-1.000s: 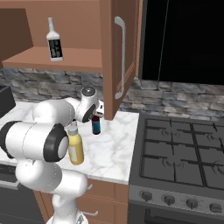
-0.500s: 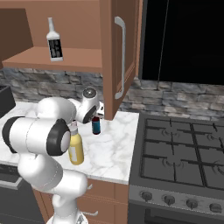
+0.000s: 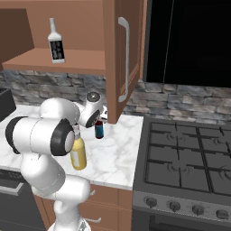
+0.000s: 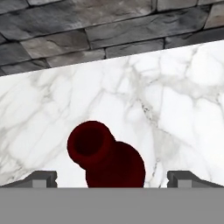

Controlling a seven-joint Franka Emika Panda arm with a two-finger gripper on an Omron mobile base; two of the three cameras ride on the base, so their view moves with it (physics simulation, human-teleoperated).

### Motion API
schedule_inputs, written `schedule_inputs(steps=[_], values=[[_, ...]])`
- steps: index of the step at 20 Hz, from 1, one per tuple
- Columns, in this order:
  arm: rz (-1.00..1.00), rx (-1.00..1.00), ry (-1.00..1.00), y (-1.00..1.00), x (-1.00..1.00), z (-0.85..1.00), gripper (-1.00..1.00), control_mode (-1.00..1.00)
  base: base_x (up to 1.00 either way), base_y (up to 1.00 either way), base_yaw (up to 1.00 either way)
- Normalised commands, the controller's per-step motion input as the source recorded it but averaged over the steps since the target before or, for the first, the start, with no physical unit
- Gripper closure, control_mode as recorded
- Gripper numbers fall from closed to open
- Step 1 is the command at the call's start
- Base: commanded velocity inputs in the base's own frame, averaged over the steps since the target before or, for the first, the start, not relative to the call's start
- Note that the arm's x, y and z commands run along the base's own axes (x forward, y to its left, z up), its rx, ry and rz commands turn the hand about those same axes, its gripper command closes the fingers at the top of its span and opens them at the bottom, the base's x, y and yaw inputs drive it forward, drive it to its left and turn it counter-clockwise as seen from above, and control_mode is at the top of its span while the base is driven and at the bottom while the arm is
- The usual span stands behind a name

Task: Sort all alcoholic drinks to one cabinet, and non-alcoholic drinks to the other.

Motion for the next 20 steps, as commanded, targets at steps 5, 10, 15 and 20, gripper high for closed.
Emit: schedule_inputs(steps=[5, 10, 15, 20], values=[[0.00, 0.00, 0.00, 0.00, 0.03, -0.05, -1.00, -1.00, 0.00, 0.00, 0.00], [0.00, 0.00, 0.00, 0.00, 0.11, -0.02, -1.00, -1.00, 0.00, 0.00, 0.00], [0.00, 0.00, 0.00, 0.00, 0.11, -0.04, -1.00, -1.00, 0.00, 0.00, 0.00], [0.00, 0.00, 0.00, 0.00, 0.09, -0.13, 1.00, -1.00, 0.00, 0.00, 0.00]])
